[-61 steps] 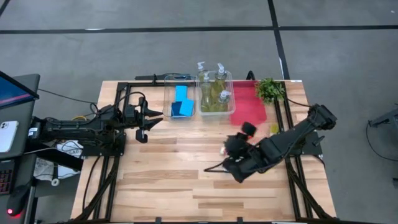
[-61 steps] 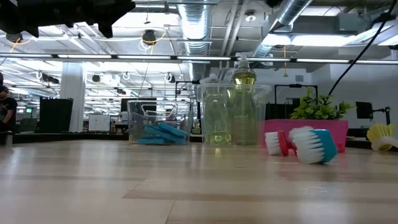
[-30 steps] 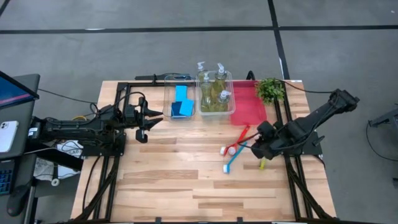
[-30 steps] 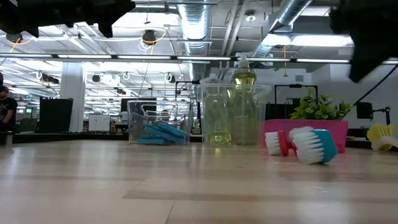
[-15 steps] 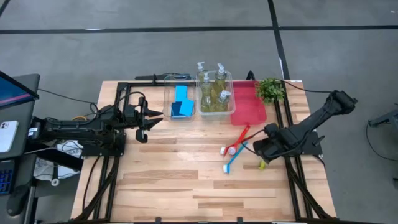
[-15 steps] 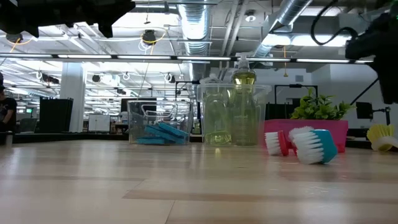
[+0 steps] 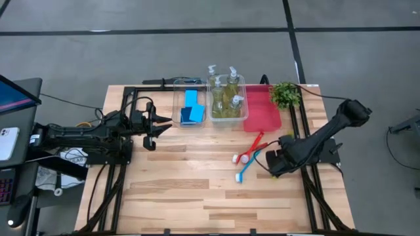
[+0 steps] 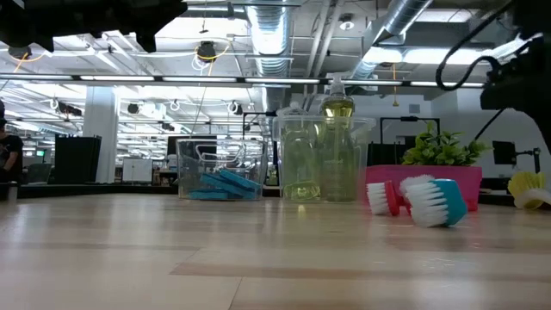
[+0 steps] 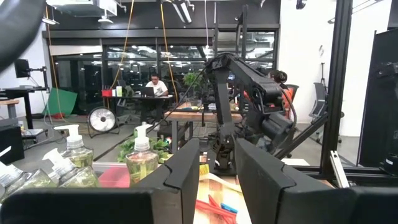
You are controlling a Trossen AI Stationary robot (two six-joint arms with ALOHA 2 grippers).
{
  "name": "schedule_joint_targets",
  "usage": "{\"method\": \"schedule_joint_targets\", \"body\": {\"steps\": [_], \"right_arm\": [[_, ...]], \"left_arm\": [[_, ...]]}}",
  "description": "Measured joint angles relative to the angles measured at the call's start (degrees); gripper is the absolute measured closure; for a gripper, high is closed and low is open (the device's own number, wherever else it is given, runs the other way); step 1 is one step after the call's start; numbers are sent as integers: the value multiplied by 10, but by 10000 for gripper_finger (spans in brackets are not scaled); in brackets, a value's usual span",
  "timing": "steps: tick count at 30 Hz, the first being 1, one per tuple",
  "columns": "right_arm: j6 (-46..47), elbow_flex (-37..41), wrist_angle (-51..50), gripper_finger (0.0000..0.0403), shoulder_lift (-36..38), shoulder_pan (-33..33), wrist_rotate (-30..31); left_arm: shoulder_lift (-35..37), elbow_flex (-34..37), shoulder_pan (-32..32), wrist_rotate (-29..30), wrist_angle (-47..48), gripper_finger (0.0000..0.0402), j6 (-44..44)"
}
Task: Pick & Place Kitchen Sink Supplies
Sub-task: Put the yellow dish brush into the red bin
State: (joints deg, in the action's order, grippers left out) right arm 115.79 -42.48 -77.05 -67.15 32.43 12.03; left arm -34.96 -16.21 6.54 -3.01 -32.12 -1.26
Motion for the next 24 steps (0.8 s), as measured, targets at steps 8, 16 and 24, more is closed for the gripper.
{"method": "schedule_joint_targets", "body": {"steps": [8,16,24], "right_arm": [[2,0,60,285,-64,-15,-19],[-6,0,106,285,-109,-37,-30],[-3,0,148,285,-151,-38,-94]], "left_arm": [[0,0,0,0,0,297,0],[0,0,0,0,0,297,0],[0,0,0,0,0,297,0]]}}
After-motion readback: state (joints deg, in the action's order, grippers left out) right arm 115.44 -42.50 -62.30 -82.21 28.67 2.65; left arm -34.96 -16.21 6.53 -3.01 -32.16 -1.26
